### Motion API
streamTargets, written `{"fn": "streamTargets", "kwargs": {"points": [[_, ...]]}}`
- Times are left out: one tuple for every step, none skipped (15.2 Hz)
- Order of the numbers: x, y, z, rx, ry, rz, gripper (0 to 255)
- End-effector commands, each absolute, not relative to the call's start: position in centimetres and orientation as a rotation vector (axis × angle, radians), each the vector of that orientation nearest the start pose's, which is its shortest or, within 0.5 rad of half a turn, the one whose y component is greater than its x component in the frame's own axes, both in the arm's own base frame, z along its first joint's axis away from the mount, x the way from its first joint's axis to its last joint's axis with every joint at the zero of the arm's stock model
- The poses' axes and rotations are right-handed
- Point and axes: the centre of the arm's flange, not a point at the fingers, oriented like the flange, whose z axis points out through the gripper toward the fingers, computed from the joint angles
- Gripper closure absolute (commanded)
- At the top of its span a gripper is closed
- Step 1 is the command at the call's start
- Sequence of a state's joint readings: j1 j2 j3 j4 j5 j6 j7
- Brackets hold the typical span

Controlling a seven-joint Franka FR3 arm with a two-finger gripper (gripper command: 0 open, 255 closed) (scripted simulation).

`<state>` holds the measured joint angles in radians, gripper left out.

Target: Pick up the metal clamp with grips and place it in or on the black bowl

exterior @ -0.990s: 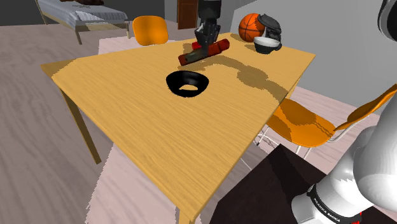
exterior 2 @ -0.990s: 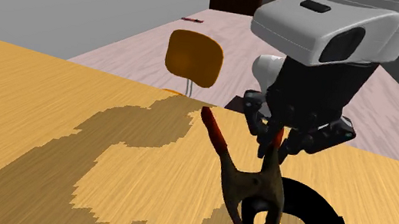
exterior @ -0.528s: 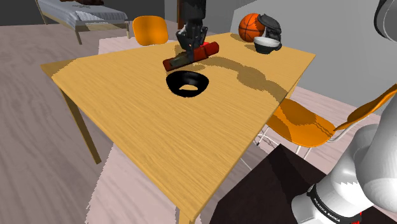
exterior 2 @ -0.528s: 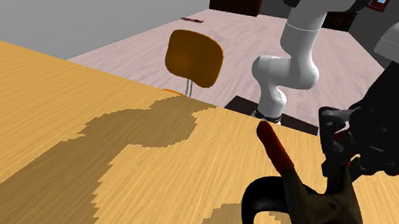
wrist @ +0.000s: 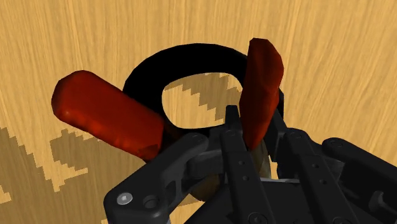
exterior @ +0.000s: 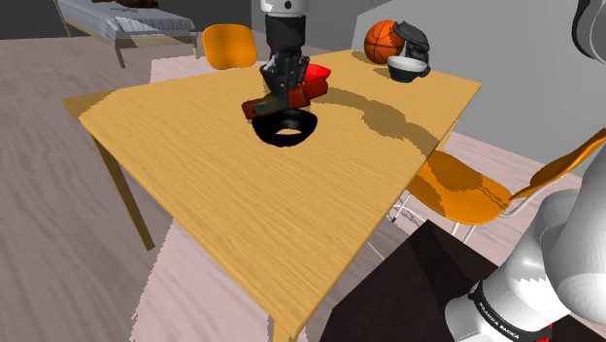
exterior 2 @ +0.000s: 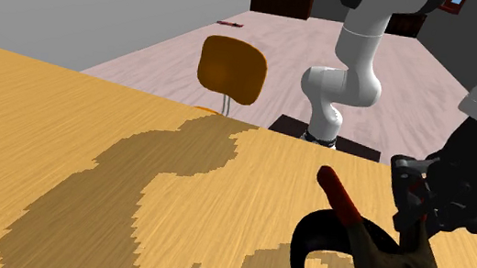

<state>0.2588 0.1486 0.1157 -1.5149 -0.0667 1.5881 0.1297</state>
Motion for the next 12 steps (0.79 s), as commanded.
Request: {"fn": "streamTargets", "kwargs": {"points": [[56.0,20.7,55.6,-3.182,-0.396,0.097,255],[56.0,20.7,55.0,-3.182,-0.396,0.097,255],[56.0,20.7,54.5,-3.182,-0.396,0.097,255],[56.0,20.7,54.0,-3.182,-0.396,0.097,255],[56.0,20.7,53.5,-3.182,-0.396,0.097,255],[56.0,20.7,52.9,-3.182,-0.396,0.097,255],[56.0,20.7,52.4,-3.182,-0.396,0.097,255],[56.0,20.7,51.9,-3.182,-0.396,0.097,255],[56.0,20.7,51.9,-3.182,-0.396,0.097,255],[56.0,20.7,51.9,-3.182,-0.396,0.097,255],[56.0,20.7,51.9,-3.182,-0.396,0.097,255],[56.0,20.7,51.9,-3.182,-0.396,0.097,255]]}}
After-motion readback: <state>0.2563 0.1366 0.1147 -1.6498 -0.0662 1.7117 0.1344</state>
